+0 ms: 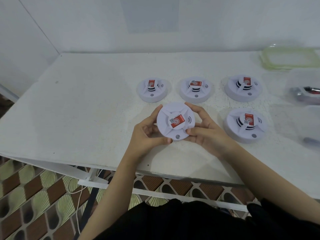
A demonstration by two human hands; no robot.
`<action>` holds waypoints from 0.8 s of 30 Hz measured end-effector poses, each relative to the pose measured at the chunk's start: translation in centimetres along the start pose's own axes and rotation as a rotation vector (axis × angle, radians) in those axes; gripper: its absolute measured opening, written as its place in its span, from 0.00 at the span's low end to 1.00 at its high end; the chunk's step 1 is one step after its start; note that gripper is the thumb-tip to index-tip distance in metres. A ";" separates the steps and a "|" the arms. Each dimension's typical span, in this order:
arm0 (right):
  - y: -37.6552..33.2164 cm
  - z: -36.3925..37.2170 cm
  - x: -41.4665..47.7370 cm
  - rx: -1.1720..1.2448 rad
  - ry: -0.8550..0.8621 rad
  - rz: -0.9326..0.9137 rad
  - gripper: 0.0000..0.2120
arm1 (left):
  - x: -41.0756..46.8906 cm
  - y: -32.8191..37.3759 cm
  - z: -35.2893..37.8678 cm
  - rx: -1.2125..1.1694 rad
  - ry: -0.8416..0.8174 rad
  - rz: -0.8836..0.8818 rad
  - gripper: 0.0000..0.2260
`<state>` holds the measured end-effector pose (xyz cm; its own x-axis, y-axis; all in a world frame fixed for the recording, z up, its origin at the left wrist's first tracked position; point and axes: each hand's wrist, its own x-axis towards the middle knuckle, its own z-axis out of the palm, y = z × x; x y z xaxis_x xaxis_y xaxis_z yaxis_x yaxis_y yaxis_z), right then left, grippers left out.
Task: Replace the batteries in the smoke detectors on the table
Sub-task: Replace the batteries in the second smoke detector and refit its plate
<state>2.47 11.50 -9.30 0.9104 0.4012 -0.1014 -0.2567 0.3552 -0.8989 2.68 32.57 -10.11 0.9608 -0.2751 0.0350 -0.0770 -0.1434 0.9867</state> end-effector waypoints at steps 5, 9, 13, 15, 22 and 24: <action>-0.1 0.1 -0.1 -0.004 0.000 0.002 0.33 | 0.0 0.0 0.0 -0.015 0.003 -0.008 0.38; 0.0 0.1 0.0 0.004 0.007 0.005 0.32 | 0.0 0.1 0.1 -0.031 0.006 -0.013 0.38; 0.0 0.1 0.0 0.003 0.018 0.007 0.32 | 0.0 0.2 0.1 -0.035 0.010 -0.016 0.39; 0.0 0.1 0.0 -0.003 0.019 0.006 0.32 | 0.0 0.2 0.2 -0.026 0.012 -0.013 0.38; 0.0 0.1 -0.1 0.004 0.014 -0.002 0.32 | -0.1 0.1 0.2 -0.028 0.015 -0.006 0.38; 0.0 0.1 -0.1 0.004 0.016 -0.001 0.32 | -0.1 0.1 0.2 -0.029 0.013 -0.002 0.38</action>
<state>2.31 11.55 -9.27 0.9157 0.3873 -0.1072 -0.2569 0.3591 -0.8972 2.55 32.35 -10.08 0.9643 -0.2625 0.0350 -0.0677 -0.1165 0.9909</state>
